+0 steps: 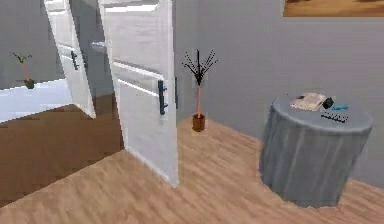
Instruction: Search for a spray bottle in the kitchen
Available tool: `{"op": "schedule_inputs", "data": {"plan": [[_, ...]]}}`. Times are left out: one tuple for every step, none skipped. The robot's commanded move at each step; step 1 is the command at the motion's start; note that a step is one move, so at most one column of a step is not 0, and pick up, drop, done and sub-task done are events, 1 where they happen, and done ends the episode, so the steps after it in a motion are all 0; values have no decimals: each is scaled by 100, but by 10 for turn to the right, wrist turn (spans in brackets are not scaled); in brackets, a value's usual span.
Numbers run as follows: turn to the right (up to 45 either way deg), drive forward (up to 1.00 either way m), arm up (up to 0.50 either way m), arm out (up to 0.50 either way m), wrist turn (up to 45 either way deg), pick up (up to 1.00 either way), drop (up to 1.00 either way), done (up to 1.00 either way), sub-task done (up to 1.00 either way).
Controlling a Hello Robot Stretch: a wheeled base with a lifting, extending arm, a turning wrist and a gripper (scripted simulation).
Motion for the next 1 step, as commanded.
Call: {"op": "schedule_inputs", "data": {"plan": [[-120, 0, 0, 0, 0, 0, 0, 0, 0]]}}
